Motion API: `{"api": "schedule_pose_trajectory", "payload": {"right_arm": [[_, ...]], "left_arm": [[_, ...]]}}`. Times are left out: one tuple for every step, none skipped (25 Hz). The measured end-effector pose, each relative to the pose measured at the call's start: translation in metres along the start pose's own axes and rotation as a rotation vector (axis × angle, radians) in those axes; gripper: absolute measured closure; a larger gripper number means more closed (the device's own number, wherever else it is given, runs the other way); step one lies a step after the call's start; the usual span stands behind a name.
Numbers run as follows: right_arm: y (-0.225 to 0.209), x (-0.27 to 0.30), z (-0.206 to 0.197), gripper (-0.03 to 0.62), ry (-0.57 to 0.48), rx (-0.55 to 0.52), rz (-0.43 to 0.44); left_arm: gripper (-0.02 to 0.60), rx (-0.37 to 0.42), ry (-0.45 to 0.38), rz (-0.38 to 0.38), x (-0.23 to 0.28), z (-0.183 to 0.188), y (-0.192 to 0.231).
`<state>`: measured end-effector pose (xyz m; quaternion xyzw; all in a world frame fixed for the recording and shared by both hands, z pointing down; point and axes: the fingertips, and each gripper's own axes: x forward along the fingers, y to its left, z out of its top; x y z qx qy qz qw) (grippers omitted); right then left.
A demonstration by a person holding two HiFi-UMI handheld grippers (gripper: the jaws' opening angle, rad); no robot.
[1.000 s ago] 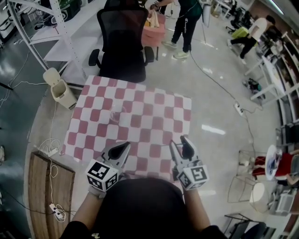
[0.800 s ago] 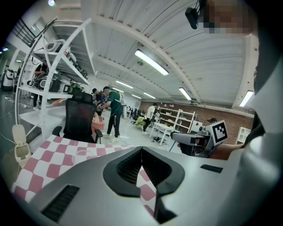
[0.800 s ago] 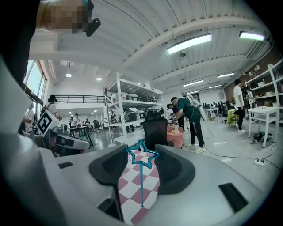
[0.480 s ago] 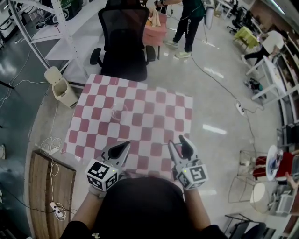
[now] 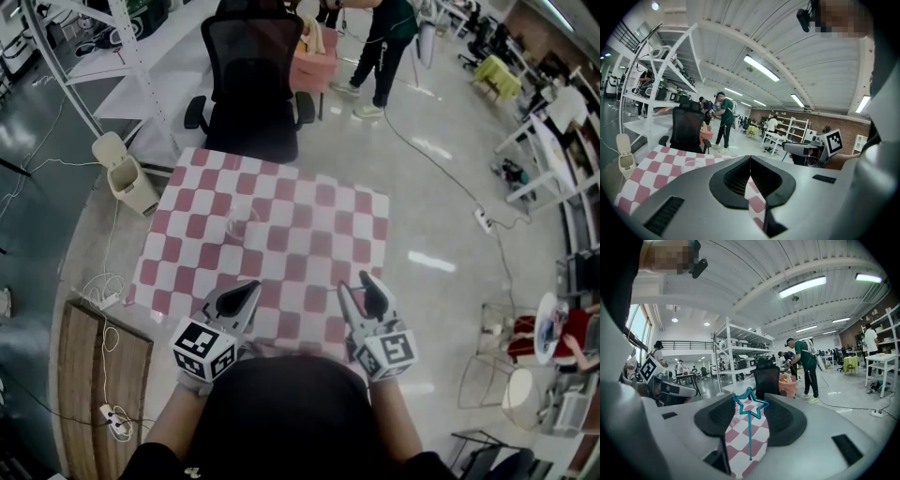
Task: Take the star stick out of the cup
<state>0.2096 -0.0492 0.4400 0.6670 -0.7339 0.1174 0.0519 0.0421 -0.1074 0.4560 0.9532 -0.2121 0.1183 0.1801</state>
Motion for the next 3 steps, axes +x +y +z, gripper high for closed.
{"api": "schedule_pose_trajectory", "payload": {"right_arm": [[0.0005,0.0001,0.0002,0.39,-0.002,-0.001,0.0],[0.001,0.0001,0.0003,0.39,-0.004,-0.002,0.001],[0.0014,0.0001,0.0003,0.39,-0.005,-0.002,0.001]], "left_arm": [[0.541,0.0,-0.003,0.002,-0.0004,0.001,0.0007],[0.541,0.001,-0.006,0.003,-0.0007,0.002,0.0013],[0.541,0.002,-0.009,0.005,-0.0009,0.0029,0.002]]}}
